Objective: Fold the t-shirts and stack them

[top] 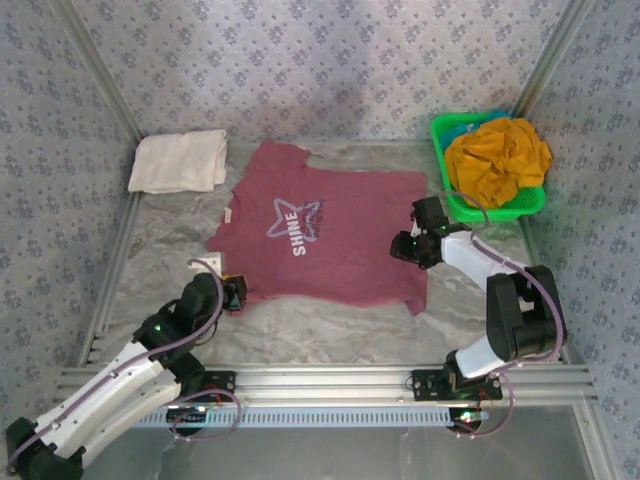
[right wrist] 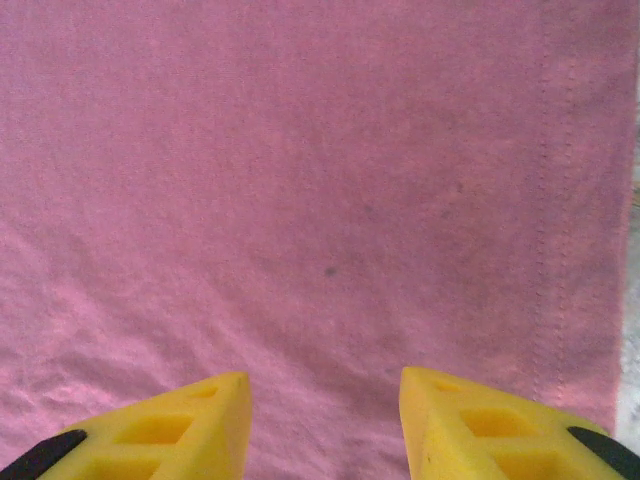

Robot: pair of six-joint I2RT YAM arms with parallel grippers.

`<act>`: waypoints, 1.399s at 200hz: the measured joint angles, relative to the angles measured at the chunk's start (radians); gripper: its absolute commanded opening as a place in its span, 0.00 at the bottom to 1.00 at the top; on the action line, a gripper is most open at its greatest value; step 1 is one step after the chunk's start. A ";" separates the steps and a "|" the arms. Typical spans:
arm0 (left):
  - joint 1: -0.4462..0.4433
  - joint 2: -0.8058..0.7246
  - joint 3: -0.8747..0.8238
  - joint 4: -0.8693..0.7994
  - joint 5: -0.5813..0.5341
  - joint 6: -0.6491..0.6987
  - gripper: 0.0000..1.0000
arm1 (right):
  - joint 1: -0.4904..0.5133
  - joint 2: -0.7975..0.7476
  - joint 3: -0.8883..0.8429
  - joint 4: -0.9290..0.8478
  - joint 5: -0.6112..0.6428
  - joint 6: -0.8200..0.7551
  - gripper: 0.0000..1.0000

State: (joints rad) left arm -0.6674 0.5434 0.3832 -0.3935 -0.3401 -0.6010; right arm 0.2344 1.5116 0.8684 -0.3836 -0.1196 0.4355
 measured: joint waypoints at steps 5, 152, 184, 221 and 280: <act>0.027 0.016 -0.006 0.010 0.013 0.004 0.43 | 0.004 0.005 0.003 0.000 0.000 0.002 0.45; -0.002 0.322 0.027 0.050 0.309 -0.020 0.00 | 0.032 0.074 0.024 0.027 0.000 0.002 0.45; -0.055 0.283 0.042 0.024 0.310 -0.088 0.00 | 0.031 0.093 0.026 0.038 0.000 0.002 0.45; -0.115 0.283 0.040 -0.025 0.258 -0.178 0.41 | 0.025 0.100 0.026 0.055 -0.005 0.002 0.45; -0.118 0.302 0.049 -0.120 0.139 -0.283 0.36 | 0.023 0.108 0.026 0.063 -0.012 0.003 0.45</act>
State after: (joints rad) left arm -0.7856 0.8452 0.4320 -0.5133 -0.2008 -0.8845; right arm 0.2577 1.6196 0.8948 -0.3206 -0.1318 0.4381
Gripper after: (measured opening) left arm 0.368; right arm 0.449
